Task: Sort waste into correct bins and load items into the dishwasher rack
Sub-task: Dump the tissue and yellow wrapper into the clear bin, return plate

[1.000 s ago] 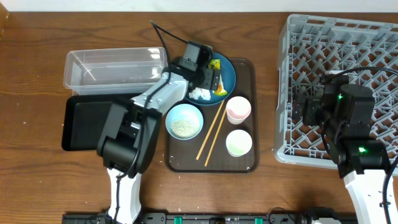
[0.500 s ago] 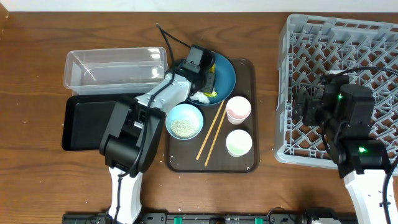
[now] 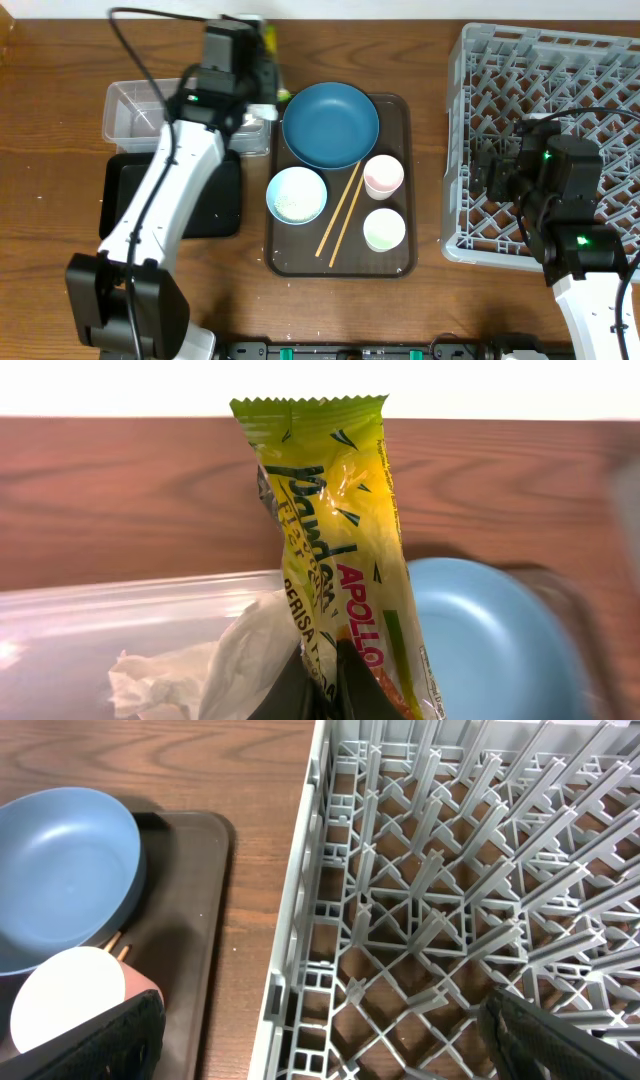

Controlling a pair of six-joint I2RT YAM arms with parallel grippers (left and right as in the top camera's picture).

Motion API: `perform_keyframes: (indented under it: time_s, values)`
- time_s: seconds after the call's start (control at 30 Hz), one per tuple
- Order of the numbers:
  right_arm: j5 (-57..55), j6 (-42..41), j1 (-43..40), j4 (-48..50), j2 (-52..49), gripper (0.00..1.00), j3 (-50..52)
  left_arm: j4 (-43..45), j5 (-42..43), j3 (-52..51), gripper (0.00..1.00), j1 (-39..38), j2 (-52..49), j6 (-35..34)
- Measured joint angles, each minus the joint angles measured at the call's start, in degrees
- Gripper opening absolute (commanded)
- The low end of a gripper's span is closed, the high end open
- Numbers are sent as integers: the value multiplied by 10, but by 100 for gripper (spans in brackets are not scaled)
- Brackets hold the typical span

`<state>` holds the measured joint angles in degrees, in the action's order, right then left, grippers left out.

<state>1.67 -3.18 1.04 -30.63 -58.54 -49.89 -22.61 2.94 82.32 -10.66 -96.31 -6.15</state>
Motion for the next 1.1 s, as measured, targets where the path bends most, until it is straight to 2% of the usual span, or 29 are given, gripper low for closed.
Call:
perform_keyframes:
  time_s: [0.23,0.3,0.4,0.47,0.5,0.8,0.97,1.1]
  values:
    - [0,0,0,0,0,99,0,-16,-6,-2,8,76,-66,0]
    - [0,0,0,0,0,99,0,-20,-8,-4,17,88,-86,0]
    - [0,0,0,0,0,99,0,-21,-8,-7,44,96,-104,3]
    - [0,0,0,0,0,99,0,-22,-8,-9,55,97,-106,4]
    - [0,0,0,0,0,99,0,-21,-8,-10,57,97,-106,3]
    - [0,0,0,0,0,99,0,-24,3,-11,57,95,-80,0]
    - [0,0,0,0,0,99,0,-58,82,-11,57,72,-7,0]
    - [0,0,0,0,0,99,0,-109,164,-10,57,16,12,0]
